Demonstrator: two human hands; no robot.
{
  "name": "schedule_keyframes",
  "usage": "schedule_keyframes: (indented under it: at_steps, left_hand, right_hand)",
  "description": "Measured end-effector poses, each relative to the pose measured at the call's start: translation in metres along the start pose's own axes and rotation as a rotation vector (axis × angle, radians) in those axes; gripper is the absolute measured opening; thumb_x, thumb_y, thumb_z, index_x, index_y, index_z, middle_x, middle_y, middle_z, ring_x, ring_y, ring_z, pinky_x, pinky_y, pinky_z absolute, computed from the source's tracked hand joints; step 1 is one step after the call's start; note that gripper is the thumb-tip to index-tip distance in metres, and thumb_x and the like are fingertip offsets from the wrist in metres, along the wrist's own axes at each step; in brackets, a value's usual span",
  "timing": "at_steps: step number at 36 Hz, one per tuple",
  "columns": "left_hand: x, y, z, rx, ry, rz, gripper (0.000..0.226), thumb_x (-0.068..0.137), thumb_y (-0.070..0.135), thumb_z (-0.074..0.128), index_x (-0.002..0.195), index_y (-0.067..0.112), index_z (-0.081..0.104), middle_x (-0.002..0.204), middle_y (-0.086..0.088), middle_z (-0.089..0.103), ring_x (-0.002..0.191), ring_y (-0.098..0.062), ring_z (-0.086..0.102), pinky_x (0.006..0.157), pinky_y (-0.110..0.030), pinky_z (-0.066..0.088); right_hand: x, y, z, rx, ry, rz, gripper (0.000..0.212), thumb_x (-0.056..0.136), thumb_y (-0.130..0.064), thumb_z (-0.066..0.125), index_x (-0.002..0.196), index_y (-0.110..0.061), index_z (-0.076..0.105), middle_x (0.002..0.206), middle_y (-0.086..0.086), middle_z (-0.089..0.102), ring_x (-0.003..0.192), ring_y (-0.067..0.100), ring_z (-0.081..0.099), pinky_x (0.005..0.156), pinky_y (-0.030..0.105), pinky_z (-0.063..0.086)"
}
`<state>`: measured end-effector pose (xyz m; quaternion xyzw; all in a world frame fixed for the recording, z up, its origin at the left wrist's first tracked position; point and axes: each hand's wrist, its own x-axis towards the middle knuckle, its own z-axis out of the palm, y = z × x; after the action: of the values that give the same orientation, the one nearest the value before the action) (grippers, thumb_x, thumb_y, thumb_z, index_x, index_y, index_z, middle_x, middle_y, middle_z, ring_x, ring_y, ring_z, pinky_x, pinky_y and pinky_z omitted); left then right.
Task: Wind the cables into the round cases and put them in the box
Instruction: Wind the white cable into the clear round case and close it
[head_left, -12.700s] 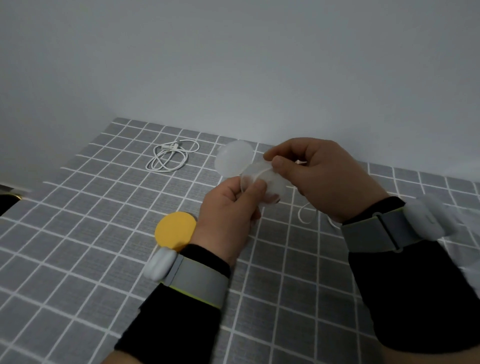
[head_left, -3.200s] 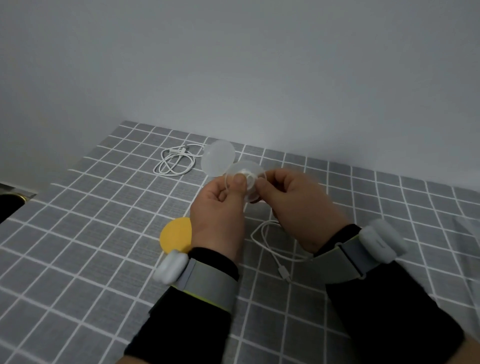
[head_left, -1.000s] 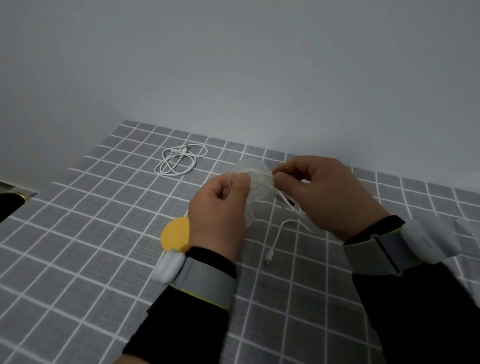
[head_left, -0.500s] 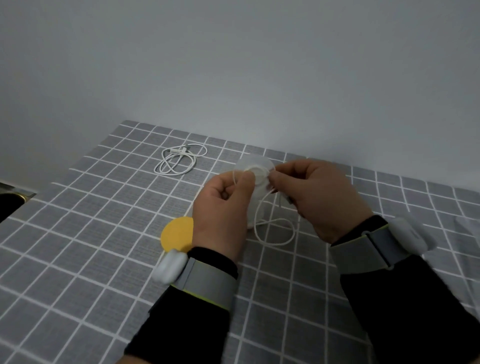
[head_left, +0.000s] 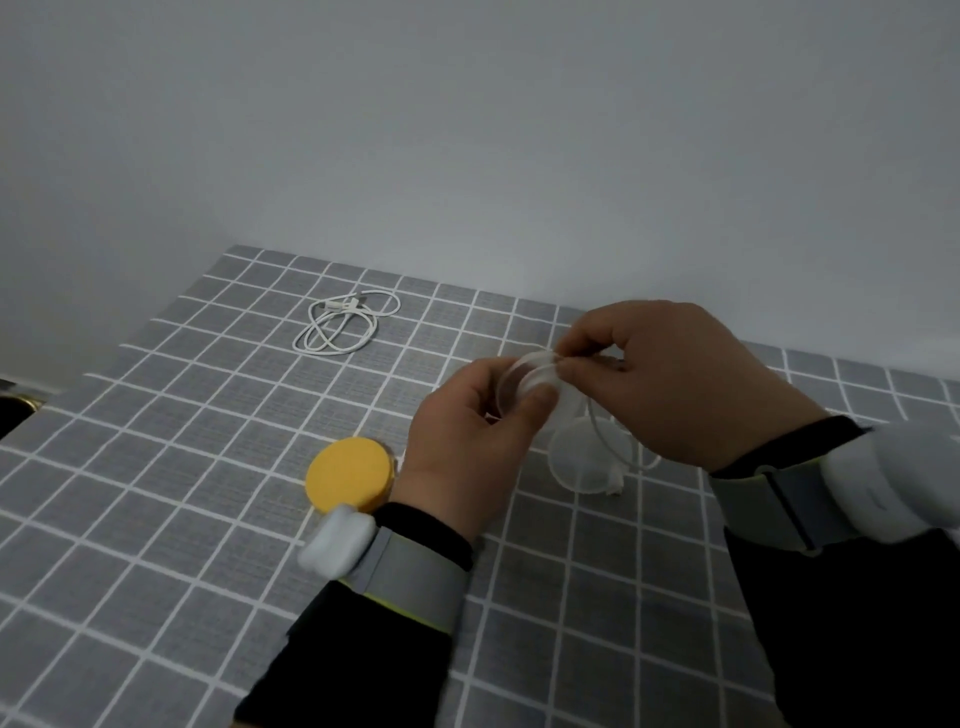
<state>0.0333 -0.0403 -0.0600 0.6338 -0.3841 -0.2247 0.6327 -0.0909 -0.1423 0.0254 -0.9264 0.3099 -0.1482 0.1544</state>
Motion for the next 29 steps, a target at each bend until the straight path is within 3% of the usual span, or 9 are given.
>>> schedule_keyframes:
  at_steps: [3, 6, 8, 13, 18, 24, 29]
  left_hand:
    - [0.002, -0.002, -0.004, -0.085, 0.056, -0.03, 0.01, 0.075, 0.041, 0.073, 0.085, 0.043, 0.072, 0.084, 0.009, 0.076, 0.073, -0.011, 0.068, 0.071, -0.039, 0.056]
    - [0.003, -0.002, -0.005, -0.144, 0.09, -0.057, 0.009, 0.079, 0.029, 0.074, 0.083, 0.037, 0.072, 0.083, 0.008, 0.076, 0.074, -0.011, 0.069, 0.067, -0.033, 0.053]
    - [0.004, -0.003, -0.005, -0.135, 0.106, -0.075, 0.011, 0.08, 0.029, 0.074, 0.082, 0.04, 0.073, 0.083, 0.007, 0.077, 0.076, -0.013, 0.07, 0.069, -0.037, 0.054]
    - [0.005, -0.003, -0.005, -0.077, 0.144, -0.087, 0.013, 0.078, 0.036, 0.072, 0.081, 0.049, 0.071, 0.085, 0.009, 0.076, 0.082, -0.017, 0.071, 0.079, -0.05, 0.059]
    - [0.004, -0.002, -0.006, -0.057, 0.164, -0.097, 0.01, 0.086, 0.028, 0.074, 0.088, 0.036, 0.069, 0.089, 0.008, 0.076, 0.088, -0.016, 0.072, 0.082, -0.051, 0.058]
    - [0.004, -0.001, -0.006, -0.042, 0.14, -0.101, 0.011, 0.077, 0.04, 0.07, 0.087, 0.038, 0.068, 0.09, 0.008, 0.076, 0.089, -0.015, 0.072, 0.083, -0.05, 0.058]
    - [0.006, -0.003, -0.007, -0.069, 0.164, -0.112, 0.009, 0.083, 0.029, 0.074, 0.084, 0.037, 0.07, 0.088, 0.007, 0.076, 0.088, -0.018, 0.072, 0.084, -0.052, 0.057]
  right_hand:
    - [0.003, -0.004, 0.009, 0.006, 0.071, 0.034, 0.028, 0.087, -0.049, 0.062, 0.113, -0.038, 0.06, 0.112, -0.007, 0.055, 0.095, 0.011, 0.056, 0.084, 0.029, 0.043]
    - [0.002, -0.005, 0.012, 0.057, 0.076, 0.094, 0.04, 0.086, -0.051, 0.065, 0.121, -0.037, 0.053, 0.124, -0.004, 0.044, 0.099, 0.013, 0.053, 0.085, 0.027, 0.038]
    - [0.002, -0.004, 0.013, 0.066, 0.08, 0.103, 0.041, 0.085, -0.051, 0.067, 0.121, -0.035, 0.053, 0.124, -0.002, 0.044, 0.099, 0.013, 0.053, 0.084, 0.025, 0.037]
    - [0.002, -0.004, 0.015, 0.04, 0.129, 0.085, 0.034, 0.082, -0.051, 0.07, 0.106, -0.032, 0.055, 0.106, -0.003, 0.051, 0.089, 0.012, 0.055, 0.071, 0.023, 0.038]
    - [0.001, -0.01, 0.014, -0.027, 0.108, 0.037, 0.03, 0.082, -0.058, 0.064, 0.076, -0.029, 0.059, 0.067, -0.012, 0.056, 0.067, 0.004, 0.053, 0.062, 0.027, 0.039]
    - [-0.002, -0.015, 0.006, -0.136, -0.007, 0.101, 0.043, 0.073, -0.076, 0.056, 0.082, -0.035, 0.065, 0.068, -0.016, 0.054, 0.074, 0.006, 0.055, 0.068, 0.031, 0.045]
    - [-0.001, -0.016, 0.004, -0.129, -0.035, 0.116, 0.048, 0.066, -0.079, 0.057, 0.087, -0.037, 0.068, 0.068, -0.02, 0.049, 0.077, 0.008, 0.054, 0.071, 0.032, 0.045]
